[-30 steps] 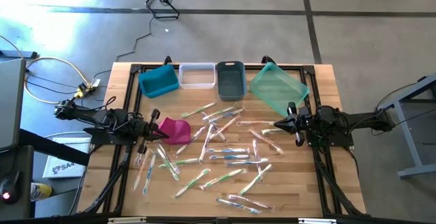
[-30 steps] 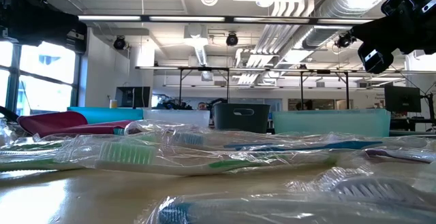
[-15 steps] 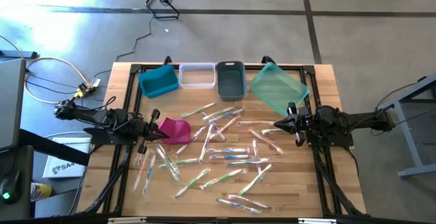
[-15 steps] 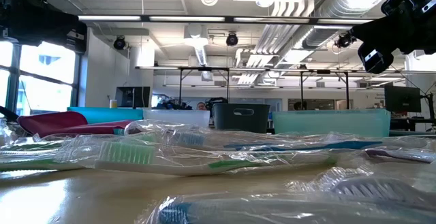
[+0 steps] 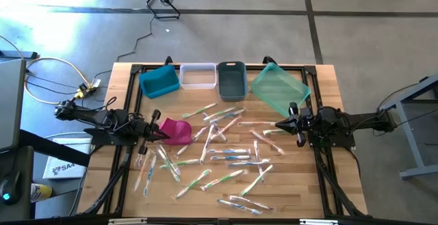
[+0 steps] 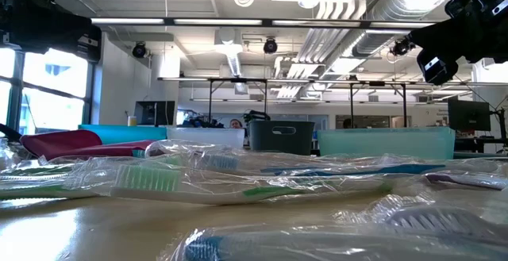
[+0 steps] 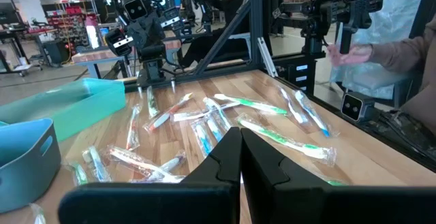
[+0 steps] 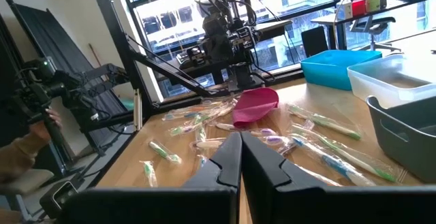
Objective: Pick & Place Toothbrushes
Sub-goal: Put the orange toothbrush into the light blue bin
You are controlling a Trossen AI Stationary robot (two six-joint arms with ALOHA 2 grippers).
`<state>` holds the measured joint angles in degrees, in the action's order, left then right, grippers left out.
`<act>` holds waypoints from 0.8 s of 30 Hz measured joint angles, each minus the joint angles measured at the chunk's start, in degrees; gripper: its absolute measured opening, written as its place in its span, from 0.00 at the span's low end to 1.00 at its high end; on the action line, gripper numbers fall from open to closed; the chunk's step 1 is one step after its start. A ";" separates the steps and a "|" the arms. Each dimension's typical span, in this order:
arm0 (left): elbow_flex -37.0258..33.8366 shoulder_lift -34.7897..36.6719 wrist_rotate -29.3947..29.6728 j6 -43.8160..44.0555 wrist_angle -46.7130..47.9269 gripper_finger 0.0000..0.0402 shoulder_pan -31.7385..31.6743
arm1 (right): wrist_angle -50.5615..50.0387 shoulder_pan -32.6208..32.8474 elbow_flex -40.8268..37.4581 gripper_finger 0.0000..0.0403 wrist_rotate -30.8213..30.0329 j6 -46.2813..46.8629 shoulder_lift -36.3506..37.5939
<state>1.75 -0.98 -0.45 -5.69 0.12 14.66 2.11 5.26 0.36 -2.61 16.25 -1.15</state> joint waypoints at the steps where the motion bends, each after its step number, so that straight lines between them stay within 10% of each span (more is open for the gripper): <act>1: -0.01 0.00 0.00 0.00 0.00 0.00 0.00 | 0.00 0.02 0.00 0.01 0.00 0.00 0.00; 24: -0.01 0.01 -0.02 10.23 -0.02 0.00 0.00 | 0.07 0.01 -0.01 0.01 0.00 0.00 0.01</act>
<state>1.74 -0.97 -0.47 4.54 0.10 14.66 2.17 5.27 0.35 -2.61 16.25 -1.14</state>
